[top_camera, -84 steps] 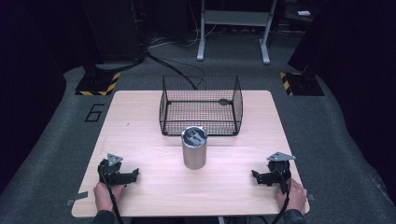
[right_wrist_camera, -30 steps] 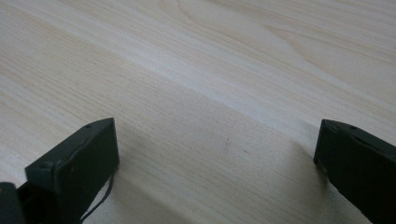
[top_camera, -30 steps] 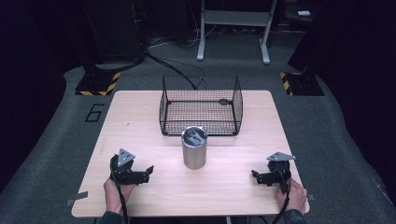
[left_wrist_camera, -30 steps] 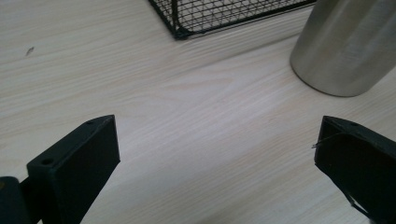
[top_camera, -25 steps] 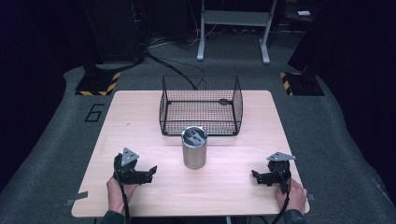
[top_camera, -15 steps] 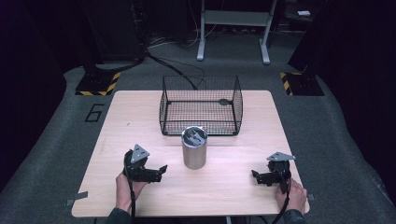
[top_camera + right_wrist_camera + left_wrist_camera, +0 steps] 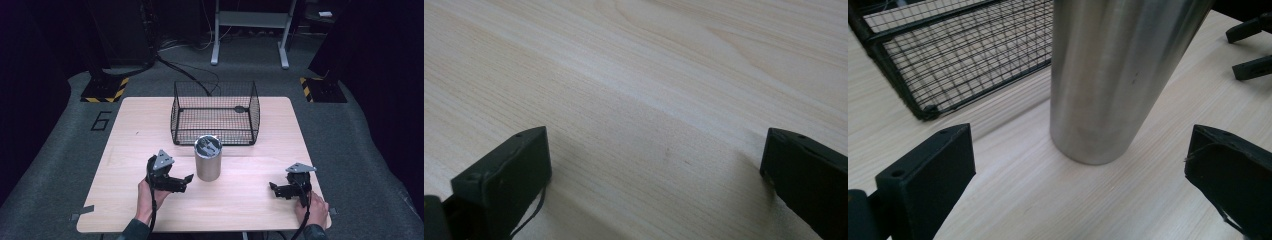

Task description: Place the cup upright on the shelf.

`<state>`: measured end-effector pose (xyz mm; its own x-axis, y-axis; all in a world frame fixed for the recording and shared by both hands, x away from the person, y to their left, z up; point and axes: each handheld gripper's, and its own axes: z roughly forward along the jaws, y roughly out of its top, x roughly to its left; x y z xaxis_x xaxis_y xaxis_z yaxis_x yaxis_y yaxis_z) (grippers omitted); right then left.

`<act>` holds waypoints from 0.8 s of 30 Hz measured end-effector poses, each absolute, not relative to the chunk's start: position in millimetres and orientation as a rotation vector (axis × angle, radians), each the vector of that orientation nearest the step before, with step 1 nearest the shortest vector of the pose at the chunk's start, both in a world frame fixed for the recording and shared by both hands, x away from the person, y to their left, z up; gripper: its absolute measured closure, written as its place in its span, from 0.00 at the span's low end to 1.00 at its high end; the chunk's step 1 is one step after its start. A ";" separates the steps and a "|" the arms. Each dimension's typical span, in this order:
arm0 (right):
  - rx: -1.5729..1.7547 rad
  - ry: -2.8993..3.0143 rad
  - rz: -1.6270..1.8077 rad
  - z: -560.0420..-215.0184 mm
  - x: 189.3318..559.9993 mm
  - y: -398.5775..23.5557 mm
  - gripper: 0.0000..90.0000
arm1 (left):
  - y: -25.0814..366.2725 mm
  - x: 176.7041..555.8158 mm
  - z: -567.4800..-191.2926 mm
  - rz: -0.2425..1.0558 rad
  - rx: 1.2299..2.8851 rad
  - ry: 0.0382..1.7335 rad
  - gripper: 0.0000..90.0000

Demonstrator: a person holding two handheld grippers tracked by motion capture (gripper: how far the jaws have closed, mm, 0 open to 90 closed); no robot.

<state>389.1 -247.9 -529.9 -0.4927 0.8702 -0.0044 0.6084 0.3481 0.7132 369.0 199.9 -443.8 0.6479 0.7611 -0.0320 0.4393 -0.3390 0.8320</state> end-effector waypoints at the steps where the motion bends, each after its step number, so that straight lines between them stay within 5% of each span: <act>1: 1.299 2.232 0.933 -529.9 389.1 -247.9 0.00 | 199.9 369.0 -443.8 0.461 1.984 0.938 0.00; 24: 1.299 2.233 0.933 -529.9 389.1 -247.9 0.00 | 159.2 399.7 -436.8 0.373 1.923 0.836 0.00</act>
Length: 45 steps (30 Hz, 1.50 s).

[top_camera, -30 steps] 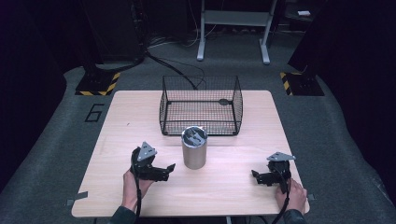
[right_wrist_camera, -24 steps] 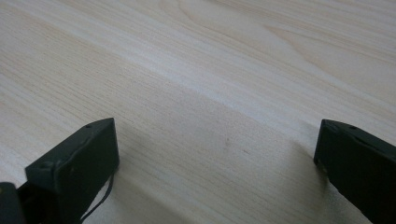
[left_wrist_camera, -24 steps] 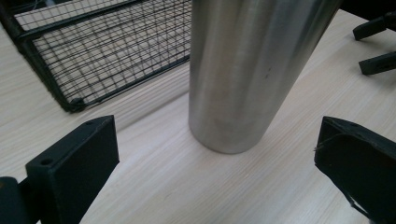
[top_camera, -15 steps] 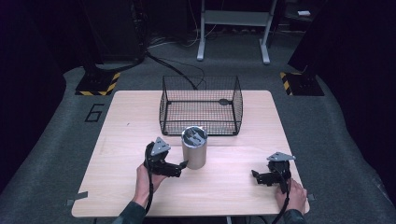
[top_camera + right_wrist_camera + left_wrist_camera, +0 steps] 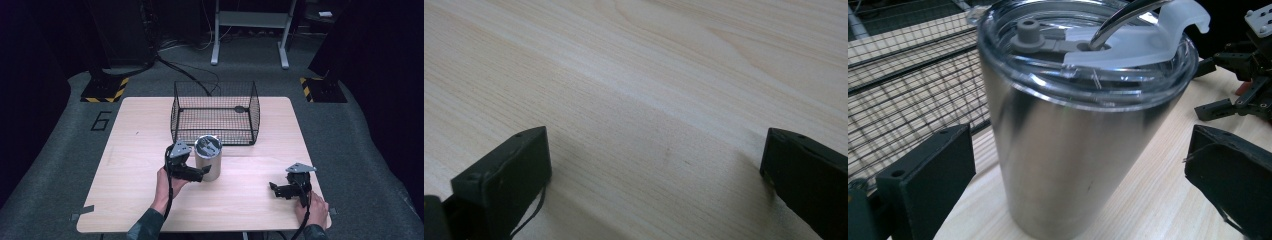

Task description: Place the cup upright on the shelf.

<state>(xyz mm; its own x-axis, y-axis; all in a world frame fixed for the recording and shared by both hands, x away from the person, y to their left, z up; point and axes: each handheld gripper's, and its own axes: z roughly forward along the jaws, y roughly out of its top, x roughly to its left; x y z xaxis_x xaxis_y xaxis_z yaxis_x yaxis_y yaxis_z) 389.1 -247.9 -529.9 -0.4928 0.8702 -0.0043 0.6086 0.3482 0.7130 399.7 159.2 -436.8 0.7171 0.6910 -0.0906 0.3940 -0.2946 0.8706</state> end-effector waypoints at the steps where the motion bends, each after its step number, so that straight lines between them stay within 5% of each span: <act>1: 1.299 2.233 0.933 -529.9 389.1 -247.9 0.00 | 157.7 401.0 -437.2 0.371 1.923 0.829 0.00; 15: 1.299 2.232 0.934 -529.9 389.1 -247.8 0.00 | 141.0 419.7 -444.2 0.349 1.813 0.840 0.00; 45: 1.300 2.232 0.933 -529.9 389.0 -247.8 0.00 | 131.3 419.2 -441.0 0.492 1.848 0.773 0.04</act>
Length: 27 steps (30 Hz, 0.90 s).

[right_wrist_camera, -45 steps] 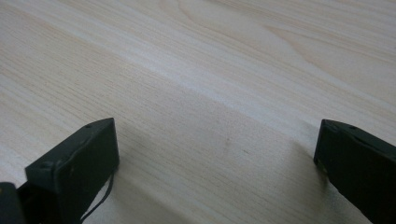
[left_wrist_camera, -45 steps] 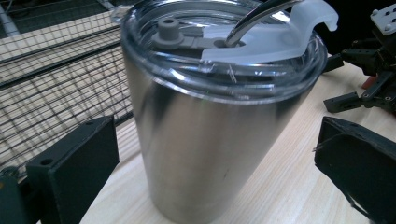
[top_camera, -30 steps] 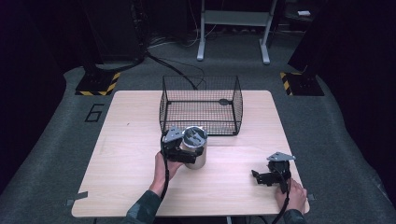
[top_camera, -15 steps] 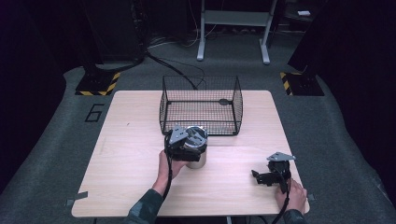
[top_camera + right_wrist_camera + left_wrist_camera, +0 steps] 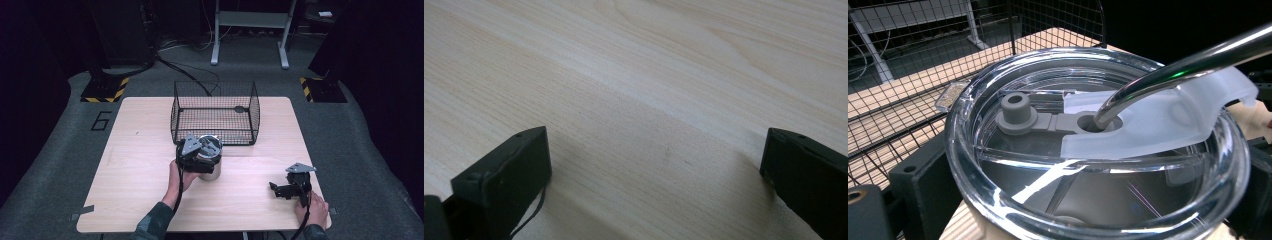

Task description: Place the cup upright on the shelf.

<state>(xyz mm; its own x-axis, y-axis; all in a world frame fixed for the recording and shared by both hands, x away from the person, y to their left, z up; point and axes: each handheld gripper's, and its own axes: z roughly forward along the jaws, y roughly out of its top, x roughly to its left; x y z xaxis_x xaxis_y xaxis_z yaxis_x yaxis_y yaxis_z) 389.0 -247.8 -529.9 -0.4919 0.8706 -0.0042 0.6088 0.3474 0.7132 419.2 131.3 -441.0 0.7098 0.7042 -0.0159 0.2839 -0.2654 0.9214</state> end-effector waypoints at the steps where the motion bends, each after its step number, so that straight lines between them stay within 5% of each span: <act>1: 1.299 2.232 0.933 -529.9 389.1 -247.9 0.00 | 131.3 418.3 -441.5 0.508 1.839 0.776 0.05; 27: 1.300 2.230 0.933 -529.9 389.0 -247.8 0.00 | 142.8 415.6 -428.2 0.516 1.854 0.769 0.05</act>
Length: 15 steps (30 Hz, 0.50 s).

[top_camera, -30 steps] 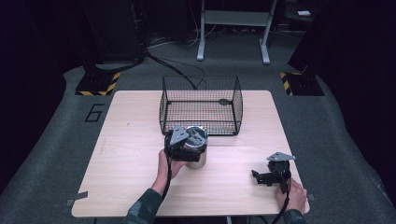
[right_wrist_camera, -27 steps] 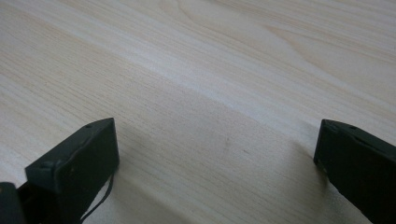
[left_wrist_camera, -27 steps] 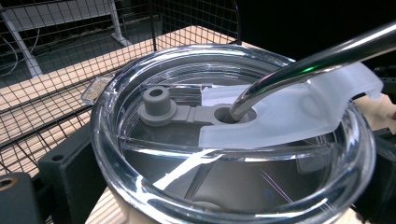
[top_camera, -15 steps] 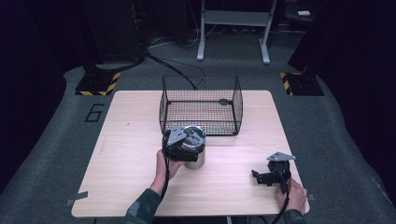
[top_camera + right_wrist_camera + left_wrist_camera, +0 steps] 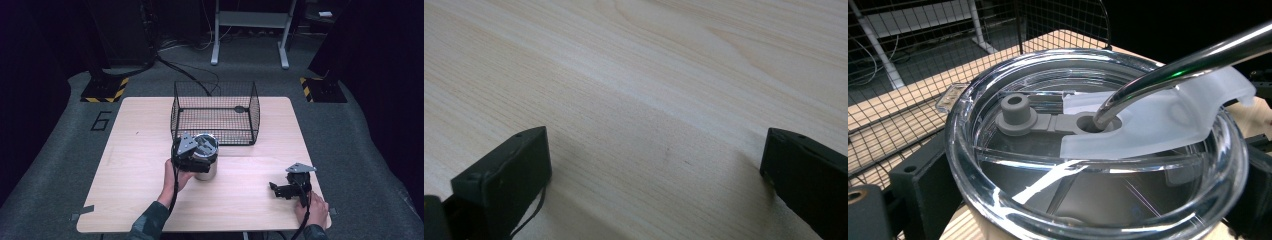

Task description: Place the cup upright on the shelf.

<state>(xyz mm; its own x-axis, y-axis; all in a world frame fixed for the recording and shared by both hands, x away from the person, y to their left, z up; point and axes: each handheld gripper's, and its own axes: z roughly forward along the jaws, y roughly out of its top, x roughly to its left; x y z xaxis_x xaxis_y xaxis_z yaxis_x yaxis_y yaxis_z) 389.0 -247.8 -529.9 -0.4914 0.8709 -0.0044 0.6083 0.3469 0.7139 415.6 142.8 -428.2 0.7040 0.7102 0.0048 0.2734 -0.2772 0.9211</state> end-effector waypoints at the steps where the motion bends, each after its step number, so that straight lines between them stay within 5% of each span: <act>1: 1.300 2.232 0.932 -529.9 389.0 -247.8 0.00 | 143.8 415.4 -426.8 0.514 1.852 0.768 0.05; 15: 1.300 2.232 0.933 -529.9 389.0 -247.8 0.00 | 158.8 417.9 -404.7 0.528 1.810 0.780 0.05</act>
